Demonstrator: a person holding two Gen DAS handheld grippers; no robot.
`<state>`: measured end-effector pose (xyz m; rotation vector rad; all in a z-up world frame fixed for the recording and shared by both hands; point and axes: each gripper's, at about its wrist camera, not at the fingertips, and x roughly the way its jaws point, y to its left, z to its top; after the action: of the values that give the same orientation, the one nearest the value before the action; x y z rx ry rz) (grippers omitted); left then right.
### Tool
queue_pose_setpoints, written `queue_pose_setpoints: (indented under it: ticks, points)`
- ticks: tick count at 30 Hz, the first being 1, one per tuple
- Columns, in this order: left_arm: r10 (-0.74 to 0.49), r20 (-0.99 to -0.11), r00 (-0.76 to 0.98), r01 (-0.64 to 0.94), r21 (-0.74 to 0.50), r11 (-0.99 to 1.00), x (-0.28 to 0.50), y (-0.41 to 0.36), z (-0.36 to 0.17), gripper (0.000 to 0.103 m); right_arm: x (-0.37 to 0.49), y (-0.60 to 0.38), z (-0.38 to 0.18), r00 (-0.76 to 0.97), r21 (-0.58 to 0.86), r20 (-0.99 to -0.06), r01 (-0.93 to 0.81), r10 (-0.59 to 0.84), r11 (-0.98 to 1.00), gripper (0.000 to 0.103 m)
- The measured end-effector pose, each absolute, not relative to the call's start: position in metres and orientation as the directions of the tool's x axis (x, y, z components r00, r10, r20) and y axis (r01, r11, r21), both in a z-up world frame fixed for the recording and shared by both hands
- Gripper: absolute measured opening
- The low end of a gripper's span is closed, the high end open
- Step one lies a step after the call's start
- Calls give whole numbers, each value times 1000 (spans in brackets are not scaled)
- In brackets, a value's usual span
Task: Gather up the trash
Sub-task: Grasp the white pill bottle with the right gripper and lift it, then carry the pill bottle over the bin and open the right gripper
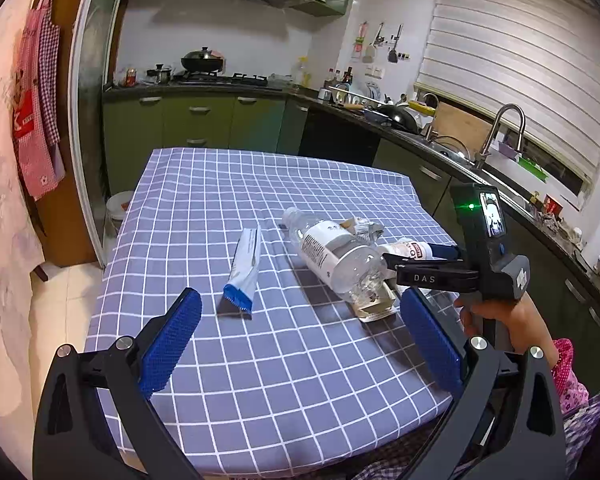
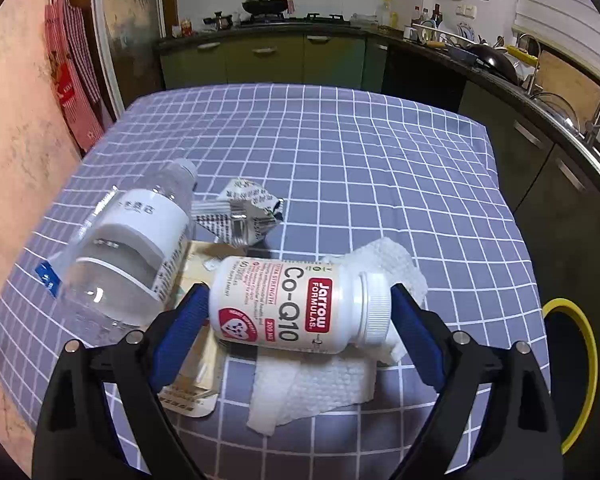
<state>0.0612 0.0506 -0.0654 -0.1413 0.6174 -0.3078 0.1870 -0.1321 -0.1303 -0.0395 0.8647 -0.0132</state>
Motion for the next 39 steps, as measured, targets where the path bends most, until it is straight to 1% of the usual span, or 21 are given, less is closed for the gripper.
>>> queue_pose_setpoints:
  ticks: [1, 8, 15, 20, 22, 24, 28, 33, 39]
  points:
    - [-324, -548, 771, 238, -225, 945, 61, 52, -67, 98, 188, -132, -132, 647, -48, -761, -4, -34, 999, 82]
    - [-322, -546, 774, 222, -243, 944, 60, 51, -72, 98, 180, -142, -129, 664, -30, -747, -8, -17, 1000, 81]
    - [-336, -543, 770, 252, -225, 941, 58, 27, -69, 98, 140, -172, -94, 719, 55, -693, -26, 57, 998, 81]
    - [-344, -538, 769, 288, -189, 939, 52, 6, -62, 98, 107, -197, -71, 755, 69, -653, -22, 62, 997, 81]
    - [-341, -537, 771, 299, -168, 939, 49, -2, -59, 98, 91, -217, -61, 771, 78, -636, 7, 44, 997, 81]
    - [-345, -535, 771, 308, -160, 938, 47, -5, -57, 98, 73, -242, -52, 785, 72, -620, 61, -4, 996, 81]
    - [-357, -539, 763, 326, -156, 932, 45, -13, -52, 98, 38, -302, -45, 786, 62, -604, 214, -134, 975, 81]
    - [-358, -558, 748, 338, -144, 930, 47, -28, -50, 98, 5, -368, -56, 735, 66, -628, 378, -256, 923, 81]
    - [-370, -577, 728, 364, -132, 922, 52, -47, -48, 98, 3, -404, -81, 692, 75, -662, 443, -288, 893, 81]
